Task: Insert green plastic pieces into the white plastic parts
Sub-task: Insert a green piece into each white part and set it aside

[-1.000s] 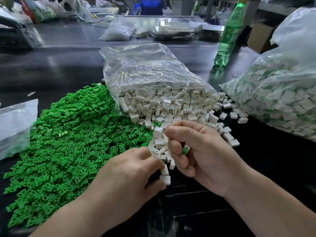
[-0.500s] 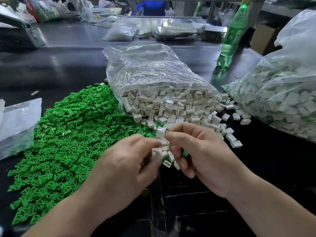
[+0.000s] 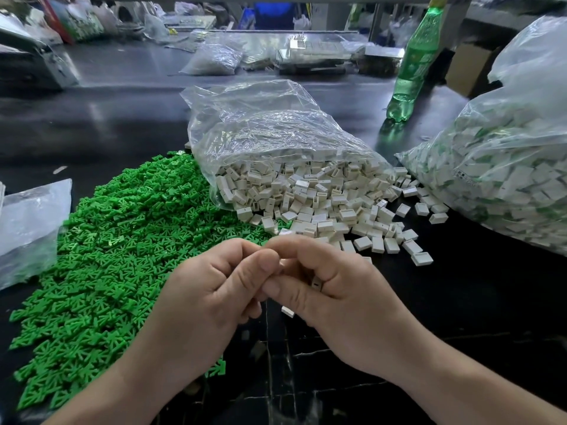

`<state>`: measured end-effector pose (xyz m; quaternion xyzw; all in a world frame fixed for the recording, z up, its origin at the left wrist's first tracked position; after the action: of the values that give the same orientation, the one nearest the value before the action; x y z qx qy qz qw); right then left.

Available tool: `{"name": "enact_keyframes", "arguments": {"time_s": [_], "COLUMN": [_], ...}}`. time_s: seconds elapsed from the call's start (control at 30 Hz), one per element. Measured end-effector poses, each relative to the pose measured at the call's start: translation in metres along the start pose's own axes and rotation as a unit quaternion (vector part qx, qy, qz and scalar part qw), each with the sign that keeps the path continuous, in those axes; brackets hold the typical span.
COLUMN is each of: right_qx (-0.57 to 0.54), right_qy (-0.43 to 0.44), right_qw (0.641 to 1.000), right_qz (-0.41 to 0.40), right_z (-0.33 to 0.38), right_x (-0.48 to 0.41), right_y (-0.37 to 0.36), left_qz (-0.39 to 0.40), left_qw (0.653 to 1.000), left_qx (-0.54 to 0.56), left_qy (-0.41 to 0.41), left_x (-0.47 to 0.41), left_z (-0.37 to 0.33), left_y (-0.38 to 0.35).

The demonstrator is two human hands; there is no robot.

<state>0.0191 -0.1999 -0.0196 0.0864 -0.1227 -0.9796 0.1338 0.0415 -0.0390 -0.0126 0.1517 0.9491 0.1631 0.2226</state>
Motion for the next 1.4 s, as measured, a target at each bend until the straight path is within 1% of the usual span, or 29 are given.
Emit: {"name": "enact_keyframes", "arguments": {"time_s": [0.07, 0.1, 0.13, 0.2, 0.23, 0.3, 0.4, 0.53, 0.6, 0.73, 0.8, 0.9, 1.03, 1.1, 1.13, 1.17, 1.2, 1.23, 1.3, 1.37, 1.4], "right_qx": [0.018, 0.012, -0.016, -0.122, -0.171, -0.237, -0.285, -0.286, -0.288, -0.295, -0.297, -0.284, -0.252, -0.24, -0.235, -0.226, -0.214, -0.201, -0.182, -0.163, -0.155], "right_qy": [-0.044, -0.076, -0.107, -0.145, -0.153, -0.167, -0.183, -0.21, -0.222, -0.23, -0.228, -0.226, -0.229, -0.232, -0.231, -0.227, -0.221, -0.214, -0.209, -0.211, -0.21], "right_qw": [0.999, 0.996, 0.993, 0.98, 0.971, 0.955, 0.94, 0.933, 0.93, 0.926, 0.926, 0.931, 0.94, 0.942, 0.944, 0.947, 0.952, 0.956, 0.961, 0.964, 0.965], "right_qz": [-0.023, -0.039, -0.051, -0.061, -0.064, -0.061, -0.042, -0.049, -0.057, -0.055, -0.045, -0.032, -0.035, -0.031, -0.025, -0.018, -0.009, -0.001, 0.009, 0.012, 0.013], "right_z": [-0.002, -0.002, -0.002, -0.002, -0.001, -0.002, -0.005, -0.008, -0.011, -0.013, -0.012, -0.012, -0.016, -0.018, -0.018, -0.018, -0.017, -0.016, -0.013, -0.012, -0.011], "right_x": [0.002, 0.002, 0.002, 0.0, -0.001, -0.004, -0.006, -0.006, -0.007, -0.007, -0.008, -0.008, -0.008, -0.007, -0.007, -0.006, -0.006, -0.006, -0.005, -0.004, -0.003], "right_y": [0.004, 0.007, 0.009, 0.014, 0.017, 0.02, 0.021, 0.021, 0.02, 0.017, 0.017, 0.018, 0.016, 0.015, 0.015, 0.014, 0.014, 0.014, 0.014, 0.013, 0.013], "left_qz": [0.024, 0.02, 0.007, -0.004, 0.008, 0.041, 0.074, 0.114, 0.12, 0.118, 0.118, 0.099, 0.089, 0.061, 0.032, -0.001, -0.028, -0.043, -0.048, -0.053, -0.056], "left_qw": [1.0, 1.0, 0.996, 0.969, 0.954, 0.933, 0.91, 0.888, 0.881, 0.872, 0.881, 0.905, 0.915, 0.931, 0.947, 0.967, 0.985, 0.996, 0.997, 0.989, 0.985], "left_qx": [0.015, -0.021, -0.089, -0.243, -0.298, -0.358, -0.408, -0.444, -0.453, -0.471, -0.455, -0.414, -0.39, -0.357, -0.317, -0.253, -0.17, -0.081, 0.05, 0.129, 0.152], "left_qy": [0.008, 0.002, -0.01, -0.03, -0.027, -0.014, -0.026, -0.045, -0.061, -0.06, -0.057, -0.027, -0.041, -0.04, -0.033, -0.019, 0.002, 0.023, 0.043, 0.052, 0.056], "left_x": [-0.001, -0.001, -0.002, -0.003, -0.004, -0.004, -0.002, -0.004, -0.006, -0.008, -0.008, -0.009, -0.007, -0.006, -0.006, -0.006, -0.005, -0.005, -0.003, 0.0, 0.0], "left_z": [0.001, 0.004, 0.007, 0.014, 0.017, 0.025, 0.025, 0.021, 0.022, 0.022, 0.022, 0.024, 0.02, 0.019, 0.019, 0.018, 0.018, 0.018, 0.017, 0.016, 0.016], "left_y": [0.002, 0.004, 0.009, 0.018, 0.02, 0.02, 0.013, 0.006, 0.005, 0.003, 0.001, 0.003, 0.002, 0.004, 0.007, 0.01, 0.013, 0.014, 0.012, 0.007, 0.004]}}
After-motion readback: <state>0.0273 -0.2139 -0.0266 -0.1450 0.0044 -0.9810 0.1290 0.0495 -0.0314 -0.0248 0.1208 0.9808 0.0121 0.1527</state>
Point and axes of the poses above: each hand's wrist, its own x-axis away from the middle knuckle, its own y-axis out of the back of the hand, z = x × y, the point moved 2 cm from there along -x, towards the middle knuckle, and after that the axes turned 11 degrees about -y, right-handed, at the moved point
